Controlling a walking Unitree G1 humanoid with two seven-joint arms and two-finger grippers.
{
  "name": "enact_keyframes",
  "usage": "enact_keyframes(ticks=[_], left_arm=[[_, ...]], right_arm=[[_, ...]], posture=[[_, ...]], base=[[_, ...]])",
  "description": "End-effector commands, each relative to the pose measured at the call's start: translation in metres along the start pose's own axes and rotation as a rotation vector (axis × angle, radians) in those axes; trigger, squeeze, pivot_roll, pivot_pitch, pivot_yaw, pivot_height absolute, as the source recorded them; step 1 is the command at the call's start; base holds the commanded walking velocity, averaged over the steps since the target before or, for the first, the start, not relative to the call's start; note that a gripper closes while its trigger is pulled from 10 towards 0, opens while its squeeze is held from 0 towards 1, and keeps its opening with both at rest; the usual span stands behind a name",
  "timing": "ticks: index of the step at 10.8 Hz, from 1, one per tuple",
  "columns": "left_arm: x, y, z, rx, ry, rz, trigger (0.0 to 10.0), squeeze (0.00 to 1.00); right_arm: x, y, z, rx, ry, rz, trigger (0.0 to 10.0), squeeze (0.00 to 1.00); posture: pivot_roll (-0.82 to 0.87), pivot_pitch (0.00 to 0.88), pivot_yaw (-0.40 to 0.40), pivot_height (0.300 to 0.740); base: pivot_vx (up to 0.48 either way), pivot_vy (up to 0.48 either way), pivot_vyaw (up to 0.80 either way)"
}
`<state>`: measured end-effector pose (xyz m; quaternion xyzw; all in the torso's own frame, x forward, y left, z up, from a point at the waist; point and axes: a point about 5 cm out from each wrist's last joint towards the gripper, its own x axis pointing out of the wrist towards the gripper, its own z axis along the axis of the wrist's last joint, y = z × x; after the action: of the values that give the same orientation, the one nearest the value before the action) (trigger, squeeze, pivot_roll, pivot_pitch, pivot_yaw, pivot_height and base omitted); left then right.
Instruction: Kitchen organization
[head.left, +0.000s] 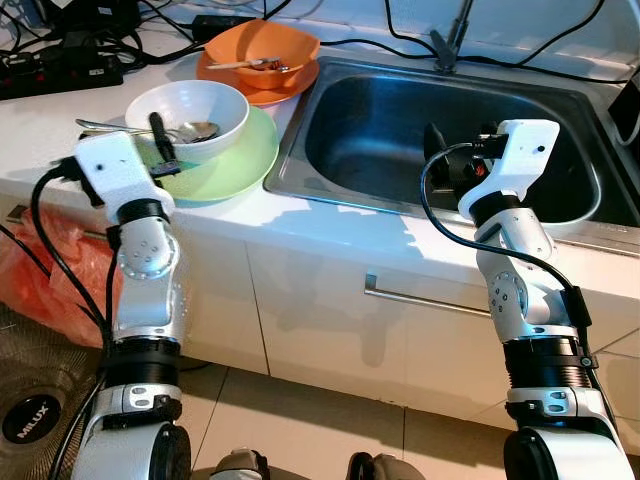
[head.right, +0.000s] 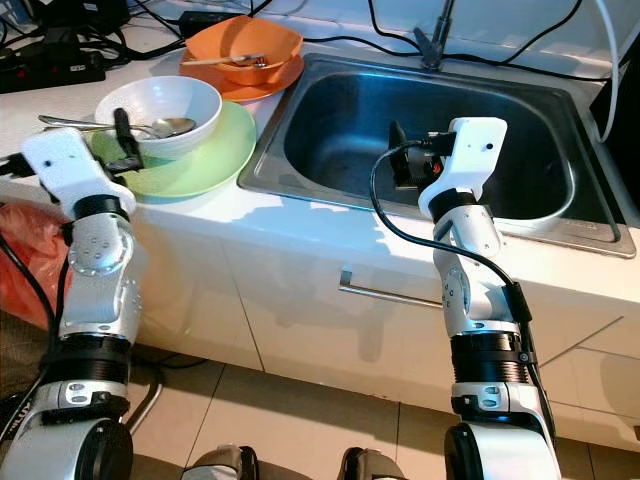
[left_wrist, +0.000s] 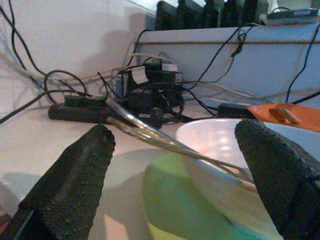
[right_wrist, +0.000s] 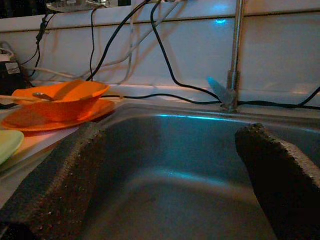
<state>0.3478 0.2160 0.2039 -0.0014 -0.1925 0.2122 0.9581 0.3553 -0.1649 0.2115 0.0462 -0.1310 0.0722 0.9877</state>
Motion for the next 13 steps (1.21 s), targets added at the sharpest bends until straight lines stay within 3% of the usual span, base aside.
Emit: enact_keyframes(ticks=[1,5,6,7,10,13], left_arm=[[0.004,-0.001,0.004,-0.021,-0.018,-0.010,10.0,0.00],[0.011,-0.002,0.004,-0.057,-0.013,-0.038,10.0,0.00],[0.013,-0.004,0.006,-0.096,-0.018,-0.056,6.3,0.00],[0.014,-0.006,0.008,-0.106,-0.029,-0.064,0.0,0.00],[0.012,-0.006,0.006,-0.109,-0.027,-0.067,0.0,0.00],[0.009,-0.016,0.008,-0.131,-0.024,-0.094,0.0,0.00]], right_arm=[[-0.001,-0.005,0.004,0.006,-0.008,-0.015,10.0,0.60],[-0.001,-0.005,0.003,0.012,-0.005,-0.019,10.0,0.60],[-0.001,-0.005,0.004,0.013,-0.007,-0.020,10.0,0.60],[-0.001,-0.005,0.004,0.012,-0.007,-0.022,10.0,0.60],[0.000,-0.005,0.004,0.013,-0.006,-0.022,10.0,0.60],[0.000,-0.004,0.003,0.017,-0.007,-0.023,10.0,0.60]], posture=[[-0.03,0.132,-0.036,0.740],[-0.03,0.131,-0.033,0.740],[-0.03,0.131,-0.034,0.740],[-0.03,0.131,-0.034,0.740],[-0.03,0.132,-0.035,0.740],[-0.03,0.130,-0.031,0.740]], base=[[0.000,0.000,0.00],[0.000,0.000,0.00],[0.000,0.000,0.00],[0.000,0.000,0.00],[0.000,0.000,0.00],[0.000,0.000,0.00]])
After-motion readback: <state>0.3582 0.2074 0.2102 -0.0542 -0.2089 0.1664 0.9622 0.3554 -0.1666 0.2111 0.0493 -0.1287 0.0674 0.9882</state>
